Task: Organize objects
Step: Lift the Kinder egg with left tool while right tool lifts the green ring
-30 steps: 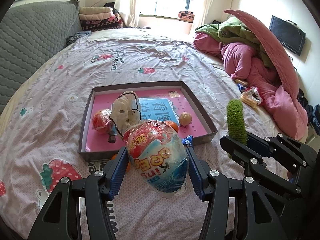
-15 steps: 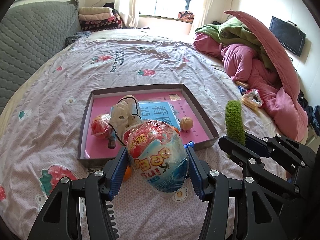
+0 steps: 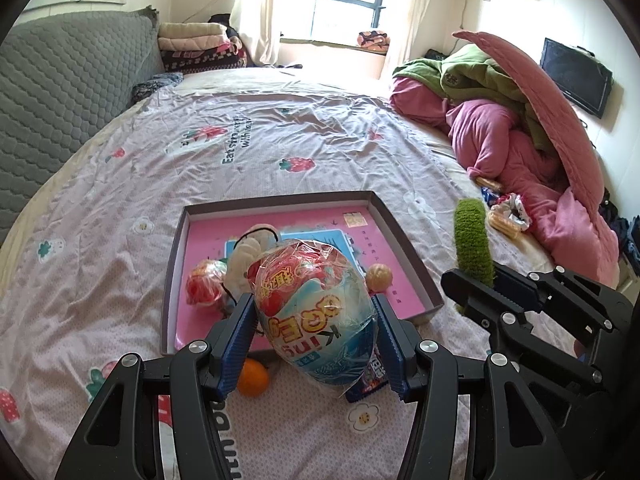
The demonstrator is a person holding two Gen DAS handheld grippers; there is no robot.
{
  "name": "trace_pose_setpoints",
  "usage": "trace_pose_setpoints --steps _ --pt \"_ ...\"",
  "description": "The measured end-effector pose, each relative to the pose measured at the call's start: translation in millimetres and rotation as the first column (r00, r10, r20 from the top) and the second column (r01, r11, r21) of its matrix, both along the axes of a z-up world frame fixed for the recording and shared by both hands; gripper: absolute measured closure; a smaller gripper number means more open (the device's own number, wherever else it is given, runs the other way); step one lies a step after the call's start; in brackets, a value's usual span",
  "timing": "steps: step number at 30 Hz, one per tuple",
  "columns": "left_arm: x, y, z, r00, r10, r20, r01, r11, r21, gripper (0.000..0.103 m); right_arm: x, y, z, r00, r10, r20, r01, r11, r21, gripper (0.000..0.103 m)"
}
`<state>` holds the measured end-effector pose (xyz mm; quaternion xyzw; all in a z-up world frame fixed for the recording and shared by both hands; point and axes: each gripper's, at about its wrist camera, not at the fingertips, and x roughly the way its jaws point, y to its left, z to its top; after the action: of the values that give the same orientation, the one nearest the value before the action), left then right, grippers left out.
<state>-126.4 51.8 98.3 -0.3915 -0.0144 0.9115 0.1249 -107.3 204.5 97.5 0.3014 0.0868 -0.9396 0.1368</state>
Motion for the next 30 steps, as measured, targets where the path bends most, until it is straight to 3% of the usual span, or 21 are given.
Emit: trace_pose_setpoints --steps 12,30 --pt "-18.0 -1.7 10.6 1.000 0.009 -0.022 -0.009 1.000 0.007 0.044 -14.6 9.4 6.7 1.000 -0.014 -0.014 0.014 1.000 0.003 0.087" --pt "-56.8 -3.1 49.1 0.996 0.031 -0.086 -0.031 1.000 0.005 0.044 -40.9 20.9 27.0 0.998 -0.021 -0.057 0.022 0.999 0.026 0.087"
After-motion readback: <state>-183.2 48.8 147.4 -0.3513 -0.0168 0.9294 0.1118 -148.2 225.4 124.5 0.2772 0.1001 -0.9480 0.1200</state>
